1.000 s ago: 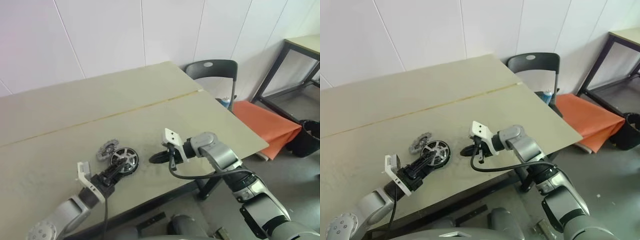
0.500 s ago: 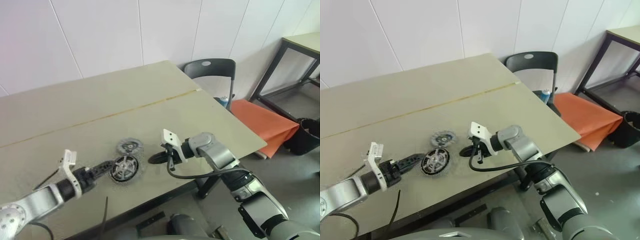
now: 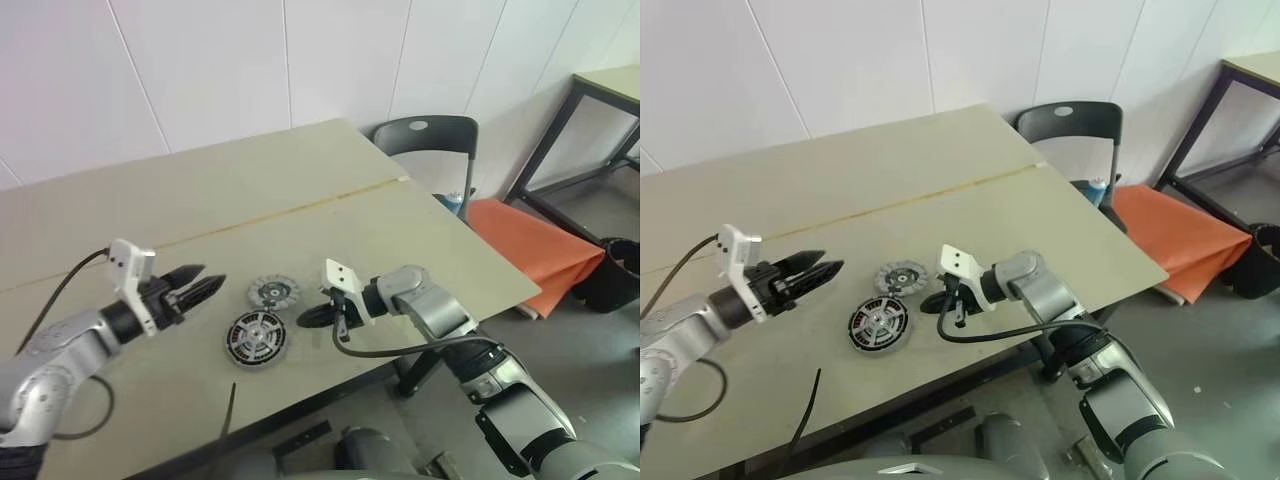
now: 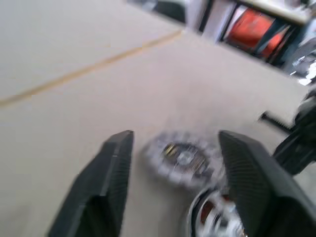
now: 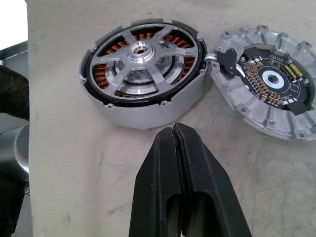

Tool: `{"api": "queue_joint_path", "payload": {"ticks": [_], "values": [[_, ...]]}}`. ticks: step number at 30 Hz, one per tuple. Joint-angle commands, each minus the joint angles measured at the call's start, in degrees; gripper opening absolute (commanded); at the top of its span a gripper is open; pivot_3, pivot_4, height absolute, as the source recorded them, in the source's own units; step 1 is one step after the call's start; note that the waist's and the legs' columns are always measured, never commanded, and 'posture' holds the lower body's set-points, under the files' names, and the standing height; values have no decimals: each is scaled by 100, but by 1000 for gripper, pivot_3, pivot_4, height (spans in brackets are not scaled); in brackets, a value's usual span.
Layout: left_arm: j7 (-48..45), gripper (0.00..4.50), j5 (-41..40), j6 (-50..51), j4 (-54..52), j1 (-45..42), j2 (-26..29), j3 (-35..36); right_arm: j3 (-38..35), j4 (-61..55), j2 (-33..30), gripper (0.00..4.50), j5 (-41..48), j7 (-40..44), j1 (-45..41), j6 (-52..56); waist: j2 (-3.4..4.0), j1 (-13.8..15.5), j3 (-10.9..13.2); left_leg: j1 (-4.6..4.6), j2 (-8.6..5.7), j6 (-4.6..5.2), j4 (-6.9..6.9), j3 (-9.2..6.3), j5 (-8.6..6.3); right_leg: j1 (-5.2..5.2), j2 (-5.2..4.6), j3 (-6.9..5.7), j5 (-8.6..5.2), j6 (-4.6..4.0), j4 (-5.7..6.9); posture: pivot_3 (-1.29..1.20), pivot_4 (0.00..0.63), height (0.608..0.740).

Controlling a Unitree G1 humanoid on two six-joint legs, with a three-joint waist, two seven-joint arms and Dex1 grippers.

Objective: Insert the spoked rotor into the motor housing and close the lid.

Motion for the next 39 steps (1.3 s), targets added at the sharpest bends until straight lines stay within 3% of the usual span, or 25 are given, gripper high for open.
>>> {"api": "queue_joint_path", "payload": {"ticks": [1,6,18,24,27,30,35,39], "values": [[-455,1688,414,-326,-303,-143,-229,-422,-36,-141,30,0,56,30,-140,-16,-1,17,-1,-8,0,0,0,-1,0,-5,0,0,1,1,0,0,0,740],[-899,23,691,-369,-352,-177,-411,-708,-60,-160,-18,0,64,65,-139,-23,-3,63,-2,-60,0,1,15,-9,0,-56,3,-3,19,-14,14,0,0,740],[-1478,23,1697,-407,-171,324,-240,-1082,-53,-143,-32,0,44,81,-155,-58,-3,61,-2,-59,1,2,16,-8,0,-56,3,-4,11,0,14,0,0,740],[-1395,23,3110,-646,498,678,88,-1978,-64,-140,-51,0,27,69,-184,-72,2,70,-18,-52,2,3,18,-9,0,-49,3,-5,10,1,17,0,0,740],[-1227,23,3042,-793,594,531,-204,-1793,-73,-132,-70,0,30,79,-199,-76,24,66,-22,-33,2,3,15,-5,0,1,0,-4,2,4,13,0,0,740],[-1199,23,2743,-807,556,350,-507,-1526,-67,-99,-76,0,25,84,-209,-100,24,76,-21,49,1,4,17,-7,0,46,0,-5,-10,-14,13,0,0,740],[-1346,23,1942,-679,246,221,-898,-977,-48,-67,-58,0,30,114,-214,-134,11,57,-8,52,3,5,56,-13,2,67,6,-6,-6,-8,20,0,0,740],[-1450,23,1848,-669,205,269,-931,-872,-36,-49,-39,0,23,126,-214,-157,6,54,-8,34,2,8,59,-7,-1,53,5,-6,-1,1,19,0,0,740]]}}
